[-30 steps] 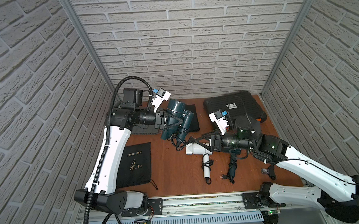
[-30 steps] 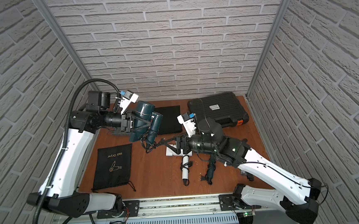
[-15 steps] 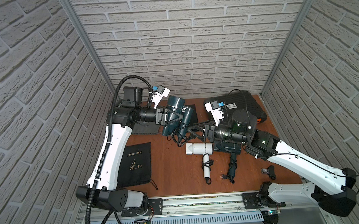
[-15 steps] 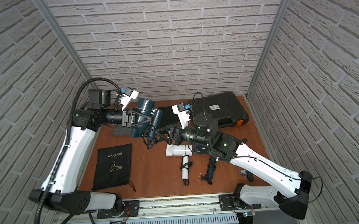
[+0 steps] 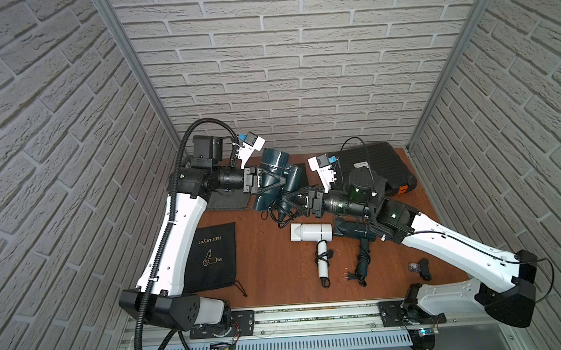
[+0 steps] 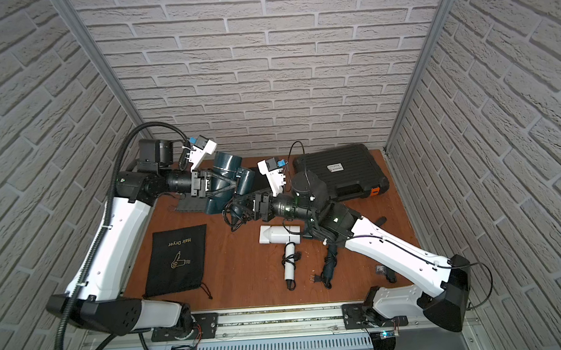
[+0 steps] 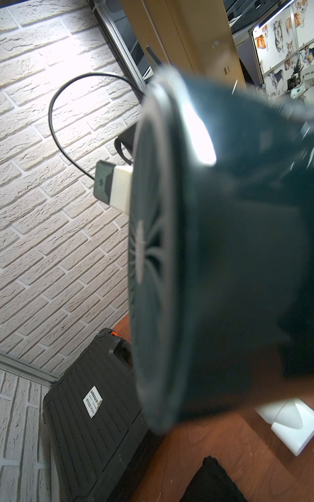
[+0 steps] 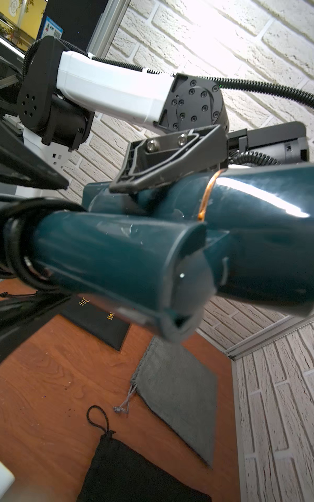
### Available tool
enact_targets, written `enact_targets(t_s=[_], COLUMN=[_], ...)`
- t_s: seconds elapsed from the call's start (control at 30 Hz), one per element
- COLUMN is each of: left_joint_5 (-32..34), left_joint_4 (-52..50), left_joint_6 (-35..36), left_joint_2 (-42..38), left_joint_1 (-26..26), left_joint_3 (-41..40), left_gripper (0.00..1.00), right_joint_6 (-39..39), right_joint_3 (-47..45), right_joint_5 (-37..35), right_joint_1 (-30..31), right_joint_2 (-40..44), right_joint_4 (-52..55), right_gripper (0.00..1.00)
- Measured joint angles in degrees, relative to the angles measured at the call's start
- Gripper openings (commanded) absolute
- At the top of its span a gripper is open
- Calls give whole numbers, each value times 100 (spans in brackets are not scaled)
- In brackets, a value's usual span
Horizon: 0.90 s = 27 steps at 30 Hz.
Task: Pack away hair dryers
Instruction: Adjust the hair dryer.
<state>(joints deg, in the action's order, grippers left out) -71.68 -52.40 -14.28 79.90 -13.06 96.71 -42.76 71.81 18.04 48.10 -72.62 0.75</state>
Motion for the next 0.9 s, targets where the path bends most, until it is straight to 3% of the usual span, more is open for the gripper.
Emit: enact_targets(t_s=[0.3, 0.8, 0.9], left_joint_5=[-55, -127, -129], left_joint_4=[133, 439, 492], left_joint_6=[-133, -282, -328], left_joint_2=[0, -68, -87], left_joint_1=[22, 63, 92], left_joint_3=[-37, -170, -247], left_gripper=[0, 0, 6], right_joint_6=[-227, -468, -535], right_joint_3=[-2, -4, -50], right_joint_5=[63, 70, 70], right_joint_1=[0, 0, -2], right_joint_2=[-304, -393, -424], right_joint_4=[-435, -664, -761], right_gripper=[49, 7, 3])
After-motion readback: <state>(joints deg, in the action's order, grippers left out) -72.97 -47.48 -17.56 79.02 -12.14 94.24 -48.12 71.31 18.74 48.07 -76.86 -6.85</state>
